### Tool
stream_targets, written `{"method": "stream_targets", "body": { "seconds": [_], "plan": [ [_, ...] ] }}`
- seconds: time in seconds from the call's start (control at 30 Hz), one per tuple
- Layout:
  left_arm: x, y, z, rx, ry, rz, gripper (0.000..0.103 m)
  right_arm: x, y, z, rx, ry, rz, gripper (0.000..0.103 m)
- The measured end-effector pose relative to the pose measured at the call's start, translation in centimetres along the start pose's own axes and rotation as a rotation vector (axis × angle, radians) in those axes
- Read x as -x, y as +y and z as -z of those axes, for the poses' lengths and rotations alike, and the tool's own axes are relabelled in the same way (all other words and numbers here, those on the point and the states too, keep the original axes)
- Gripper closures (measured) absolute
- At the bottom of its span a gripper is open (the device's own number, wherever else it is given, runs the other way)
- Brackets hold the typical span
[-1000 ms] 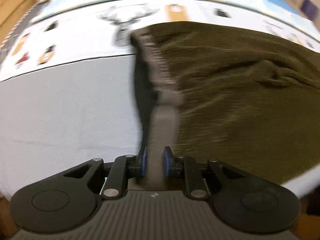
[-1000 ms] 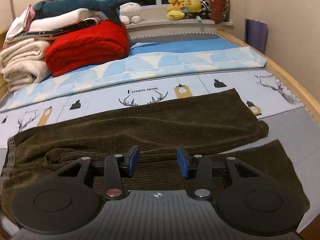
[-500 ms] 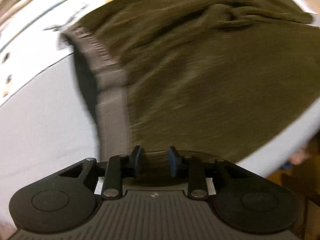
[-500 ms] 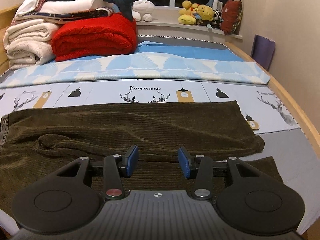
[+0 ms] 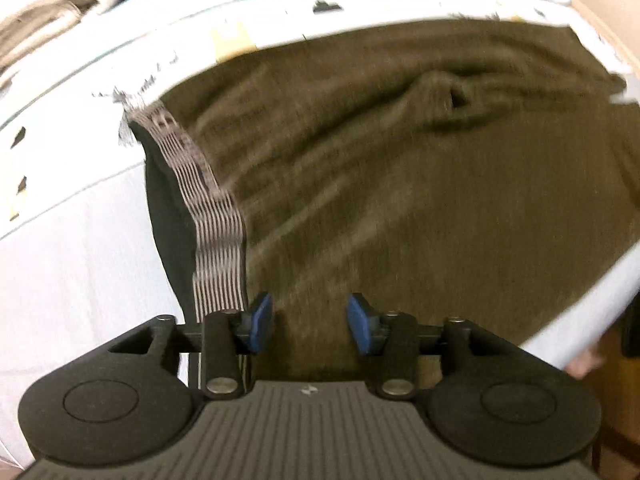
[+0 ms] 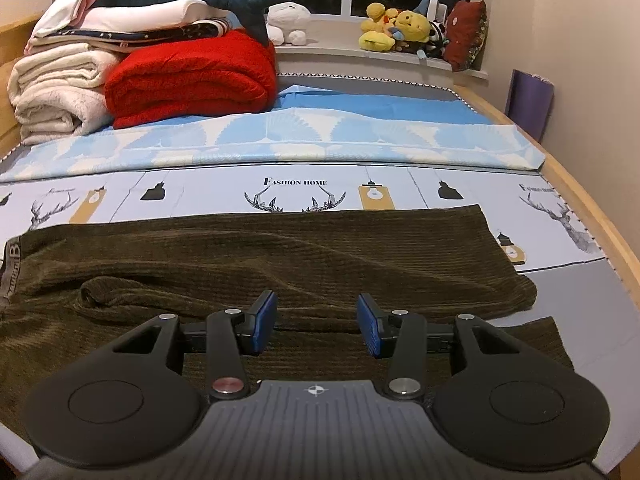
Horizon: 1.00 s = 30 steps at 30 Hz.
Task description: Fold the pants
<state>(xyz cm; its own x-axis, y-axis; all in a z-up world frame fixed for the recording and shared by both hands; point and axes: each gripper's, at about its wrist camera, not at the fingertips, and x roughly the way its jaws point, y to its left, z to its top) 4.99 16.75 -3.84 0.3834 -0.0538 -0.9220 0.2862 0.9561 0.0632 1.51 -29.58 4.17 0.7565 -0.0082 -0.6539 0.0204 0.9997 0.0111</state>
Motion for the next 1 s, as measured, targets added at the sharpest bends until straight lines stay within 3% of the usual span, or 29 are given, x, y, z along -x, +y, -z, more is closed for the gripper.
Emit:
{"method": "stream_targets", "body": {
  "seconds": [0.23,0.3,0.4,0.5,0.57,0.7,0.9,1.0],
  "plan": [
    [0.6,-0.1,-2.8,0.136,-0.172,-0.09,0.048,-0.1,1.0,-0.3,0.027,-0.058,0.017,0.057],
    [0.5,0.4,-3.5,0.202,-0.174,-0.106,0.049,-0.1,1.1,-0.5,0.017,-0.076,0.013,0.057],
    [0.4,0.7,-4.5,0.252,-0.18,-0.061,0.049,-0.1,1.1,-0.8,-0.005,-0.109,0.015,0.057],
    [0.2,0.7,-5.4,0.29,-0.172,-0.102,0.047,-0.1,0.8,-1.1,-0.037,-0.134,0.021,0.057],
    [-0.1,0.7,-6.1,0.323,-0.175,-0.126,0.034,-0.1,0.6,-1.3,-0.061,-0.141,0.018,0.056],
    [0.3,0.7,-7.1,0.343,-0.22,-0.144,0.025,-0.3,0.8,-1.7,-0.047,-0.142,0.017,0.05],
    [0.0,1.0,-8.5,0.382,-0.274,-0.151,0.024,-0.2,1.4,-2.1,-0.029,-0.144,-0.021,0.041],
    [-0.5,2.3,-9.3,0.45,-0.293,-0.115,0.026,-0.3,1.6,-2.4,-0.032,-0.137,-0.037,0.041]
  ]
}}
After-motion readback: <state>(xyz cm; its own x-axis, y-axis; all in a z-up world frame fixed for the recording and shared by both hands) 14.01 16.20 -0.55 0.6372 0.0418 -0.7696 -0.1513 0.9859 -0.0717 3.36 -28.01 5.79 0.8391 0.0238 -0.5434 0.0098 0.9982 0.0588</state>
